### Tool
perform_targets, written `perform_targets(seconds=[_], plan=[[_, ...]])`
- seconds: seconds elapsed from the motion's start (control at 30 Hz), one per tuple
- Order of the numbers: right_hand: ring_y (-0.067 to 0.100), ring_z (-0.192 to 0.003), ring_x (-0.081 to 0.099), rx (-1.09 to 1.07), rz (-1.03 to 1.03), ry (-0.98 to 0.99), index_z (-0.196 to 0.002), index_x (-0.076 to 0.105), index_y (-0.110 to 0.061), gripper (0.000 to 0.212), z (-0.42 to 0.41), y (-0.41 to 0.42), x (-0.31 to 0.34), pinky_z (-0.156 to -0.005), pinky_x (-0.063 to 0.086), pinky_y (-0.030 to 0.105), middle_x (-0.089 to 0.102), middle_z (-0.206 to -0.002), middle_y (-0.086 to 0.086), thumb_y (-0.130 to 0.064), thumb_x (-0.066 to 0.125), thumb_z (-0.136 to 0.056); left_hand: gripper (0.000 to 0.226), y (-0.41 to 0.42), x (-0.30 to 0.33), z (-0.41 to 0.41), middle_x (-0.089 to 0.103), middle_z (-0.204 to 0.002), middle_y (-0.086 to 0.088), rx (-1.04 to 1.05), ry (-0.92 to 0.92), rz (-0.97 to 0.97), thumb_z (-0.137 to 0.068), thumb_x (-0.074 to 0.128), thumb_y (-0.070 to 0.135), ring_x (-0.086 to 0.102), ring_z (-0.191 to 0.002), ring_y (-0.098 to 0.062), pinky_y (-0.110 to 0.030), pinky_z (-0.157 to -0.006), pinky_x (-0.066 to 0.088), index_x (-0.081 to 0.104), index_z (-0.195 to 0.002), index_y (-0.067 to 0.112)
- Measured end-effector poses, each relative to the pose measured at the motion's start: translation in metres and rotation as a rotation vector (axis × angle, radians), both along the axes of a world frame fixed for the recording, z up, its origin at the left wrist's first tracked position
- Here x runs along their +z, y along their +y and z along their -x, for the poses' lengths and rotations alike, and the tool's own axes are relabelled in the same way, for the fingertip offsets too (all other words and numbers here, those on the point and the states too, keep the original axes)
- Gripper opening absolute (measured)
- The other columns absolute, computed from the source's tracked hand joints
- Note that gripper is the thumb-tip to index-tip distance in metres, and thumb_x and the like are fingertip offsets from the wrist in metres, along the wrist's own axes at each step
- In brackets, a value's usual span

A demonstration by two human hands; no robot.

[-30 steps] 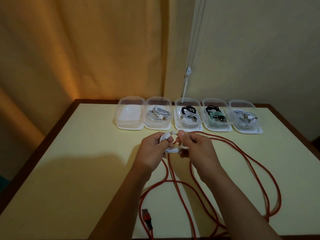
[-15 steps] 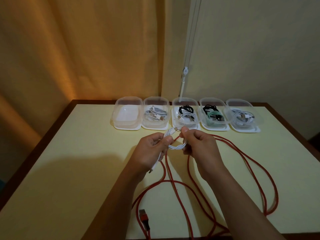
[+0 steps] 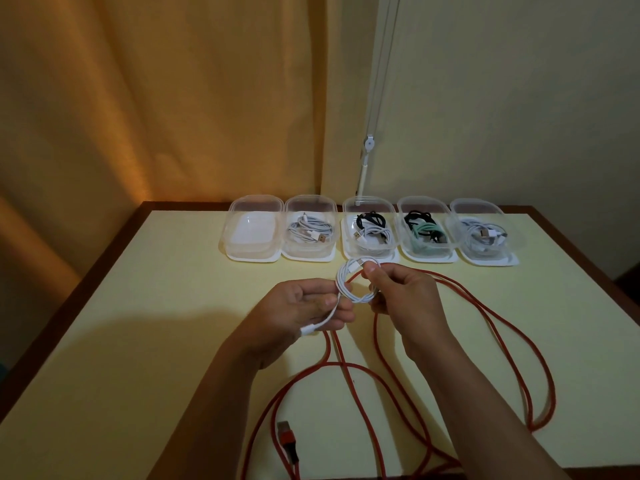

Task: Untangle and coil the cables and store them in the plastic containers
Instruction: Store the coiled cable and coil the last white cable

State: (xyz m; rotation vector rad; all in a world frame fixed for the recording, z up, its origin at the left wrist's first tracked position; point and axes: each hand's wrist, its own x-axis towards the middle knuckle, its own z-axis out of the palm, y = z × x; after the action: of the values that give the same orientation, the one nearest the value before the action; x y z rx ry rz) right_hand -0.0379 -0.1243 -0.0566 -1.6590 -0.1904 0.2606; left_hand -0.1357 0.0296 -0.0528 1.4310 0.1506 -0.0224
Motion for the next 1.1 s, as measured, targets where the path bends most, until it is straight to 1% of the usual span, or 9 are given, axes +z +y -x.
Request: perform_targets(seconds=[0.2,0.33,0.4,0.5,0.6,0.77,0.87,0.97,1.1], plan=[[0.008,-0.05,0.052,0.021,0.041,-0.043,-0.076,0.075,-0.01,0.025,0.002,0.003,0.0,-0.061,0.051,0.031,0.06,-0.057,-0.002,-0.029,0.071,-0.093,0.022,-0.006,-0.001,-0.004,0.076,-0.093,-0.014,0.008,0.002,-0.026,-0.088,0.065,0.014,0.073,-0.085,-0.024,-0.028,-0.075,0.058,0.066,-0.107,0.003],[0.009,-0.05,0.052,0.033,0.078,-0.084,-0.074,0.074,-0.009,0.028,0.005,0.006,-0.001,-0.061,0.049,0.033,0.06,-0.058,0.003,-0.031,0.072,-0.091,0.015,-0.01,-0.002,-0.007,0.075,-0.078,-0.012,0.018,-0.041,-0.066,-0.088,0.065,0.004,0.07,-0.066,-0.018,-0.024,-0.065,0.055,0.064,-0.103,0.004],[0.011,-0.052,0.054,0.04,0.079,-0.097,-0.075,0.075,-0.01,0.026,0.006,0.007,-0.001,-0.061,0.05,0.035,0.065,-0.063,0.007,-0.03,0.071,-0.092,0.017,-0.013,-0.002,-0.008,0.073,-0.073,-0.012,0.009,-0.064,-0.032,-0.085,0.066,0.007,0.068,-0.062,-0.019,-0.025,-0.063,0.054,0.063,-0.102,0.005],[0.026,-0.06,0.063,0.05,0.082,-0.114,-0.077,0.077,-0.01,0.025,0.006,0.007,0.0,-0.068,0.056,0.045,0.07,-0.074,0.016,-0.03,0.071,-0.092,0.018,-0.018,-0.003,-0.009,0.071,-0.07,-0.011,0.011,-0.075,0.0,-0.084,0.066,0.013,0.067,-0.062,-0.02,-0.025,-0.061,0.054,0.064,-0.101,0.007],[0.036,-0.074,0.069,0.065,0.066,-0.104,-0.078,0.078,-0.013,0.022,0.007,0.007,0.001,-0.073,0.059,0.049,0.072,-0.076,0.015,-0.028,0.07,-0.092,0.007,-0.022,-0.006,-0.01,0.068,-0.07,-0.008,0.047,-0.096,-0.023,-0.091,0.062,0.009,0.065,-0.062,-0.019,-0.026,-0.059,0.053,0.066,-0.097,0.008],[0.013,-0.054,0.056,0.038,0.047,-0.055,-0.086,0.076,-0.016,0.027,0.01,0.007,0.003,-0.063,0.051,0.034,0.064,-0.058,0.002,-0.034,0.061,-0.099,0.013,-0.02,-0.006,-0.012,0.069,-0.078,-0.005,0.198,-0.1,-0.032,-0.097,0.057,0.016,0.066,-0.07,-0.016,-0.026,-0.057,0.051,0.067,-0.098,0.008],[0.008,-0.057,0.057,0.054,0.016,-0.032,-0.092,0.077,-0.017,0.031,0.009,0.005,0.006,-0.06,0.047,0.028,0.066,-0.065,0.003,-0.036,0.055,-0.102,0.015,-0.017,-0.01,-0.013,0.074,-0.084,-0.008,0.245,-0.056,-0.028,-0.098,0.056,0.015,0.071,-0.076,-0.018,-0.024,-0.063,0.054,0.068,-0.103,0.007],[0.006,-0.062,0.062,0.041,0.068,-0.038,-0.089,0.073,-0.016,0.032,0.01,0.007,0.005,-0.064,0.049,0.03,0.07,-0.074,0.0,-0.037,0.053,-0.102,0.016,-0.016,-0.013,-0.014,0.076,-0.092,-0.008,0.301,-0.054,-0.025,-0.099,0.055,0.017,0.074,-0.087,-0.019,-0.027,-0.078,0.055,0.068,-0.106,0.01],[0.013,-0.057,0.061,0.041,0.168,-0.011,-0.079,0.071,-0.013,0.045,0.014,0.008,0.005,-0.06,0.044,0.032,0.066,-0.064,0.0,-0.043,0.049,-0.103,0.017,-0.013,-0.016,-0.015,0.076,-0.104,0.0,0.427,-0.089,-0.025,-0.101,0.052,0.025,0.07,-0.103,-0.014,-0.035,-0.096,0.05,0.064,-0.112,0.022]])
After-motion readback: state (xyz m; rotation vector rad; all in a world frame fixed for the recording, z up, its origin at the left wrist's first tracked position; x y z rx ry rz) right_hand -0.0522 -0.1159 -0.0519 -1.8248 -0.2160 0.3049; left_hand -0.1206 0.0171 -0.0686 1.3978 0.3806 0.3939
